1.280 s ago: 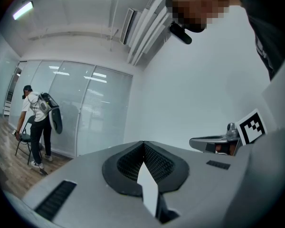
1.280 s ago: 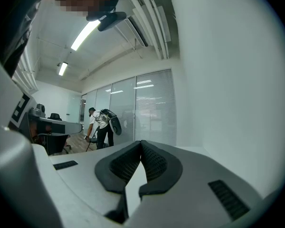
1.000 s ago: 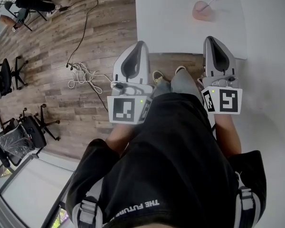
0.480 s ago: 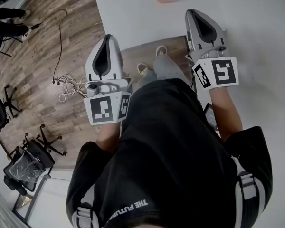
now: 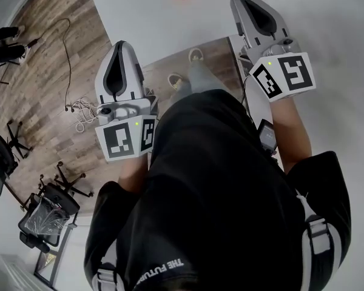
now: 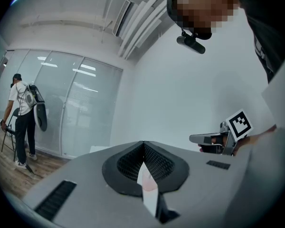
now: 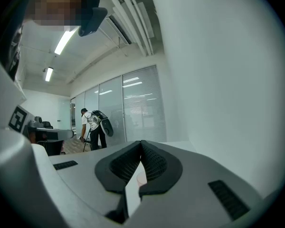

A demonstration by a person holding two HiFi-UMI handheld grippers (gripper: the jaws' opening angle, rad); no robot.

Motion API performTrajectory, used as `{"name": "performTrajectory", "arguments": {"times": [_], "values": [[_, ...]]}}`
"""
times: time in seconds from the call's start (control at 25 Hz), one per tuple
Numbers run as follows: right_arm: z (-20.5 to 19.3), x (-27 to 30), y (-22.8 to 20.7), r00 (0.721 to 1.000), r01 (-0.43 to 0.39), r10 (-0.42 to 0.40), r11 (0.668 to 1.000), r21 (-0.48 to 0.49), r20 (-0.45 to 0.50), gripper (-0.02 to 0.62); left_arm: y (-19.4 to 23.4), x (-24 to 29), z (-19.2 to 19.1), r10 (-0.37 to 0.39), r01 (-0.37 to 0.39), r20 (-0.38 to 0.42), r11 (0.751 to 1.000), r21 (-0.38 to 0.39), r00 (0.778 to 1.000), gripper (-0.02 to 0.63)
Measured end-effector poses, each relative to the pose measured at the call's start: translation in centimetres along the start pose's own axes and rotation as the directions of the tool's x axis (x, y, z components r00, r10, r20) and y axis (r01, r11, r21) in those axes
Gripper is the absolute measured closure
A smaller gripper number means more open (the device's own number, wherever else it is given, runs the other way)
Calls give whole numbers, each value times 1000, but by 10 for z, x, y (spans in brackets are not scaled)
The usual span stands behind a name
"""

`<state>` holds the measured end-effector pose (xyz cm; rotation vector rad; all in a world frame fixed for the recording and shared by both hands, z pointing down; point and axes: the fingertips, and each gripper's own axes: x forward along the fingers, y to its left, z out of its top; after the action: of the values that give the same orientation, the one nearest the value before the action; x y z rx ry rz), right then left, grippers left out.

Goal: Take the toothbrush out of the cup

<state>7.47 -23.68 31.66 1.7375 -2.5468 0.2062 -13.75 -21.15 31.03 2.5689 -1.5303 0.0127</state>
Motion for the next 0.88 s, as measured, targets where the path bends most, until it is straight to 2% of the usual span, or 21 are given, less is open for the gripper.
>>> {"name": "performTrajectory", "arguments": {"times": [0.44,0.88], "values": [[-6,26,-59,1000,-25,24,999,31,11,580,-27,76,10,-29,30,-17,998,47,999,588],[-12,44,-111,998,-68,69,997,38,-7,580,-44,130,15,4,-1,-33,997,84,999,588]]}}
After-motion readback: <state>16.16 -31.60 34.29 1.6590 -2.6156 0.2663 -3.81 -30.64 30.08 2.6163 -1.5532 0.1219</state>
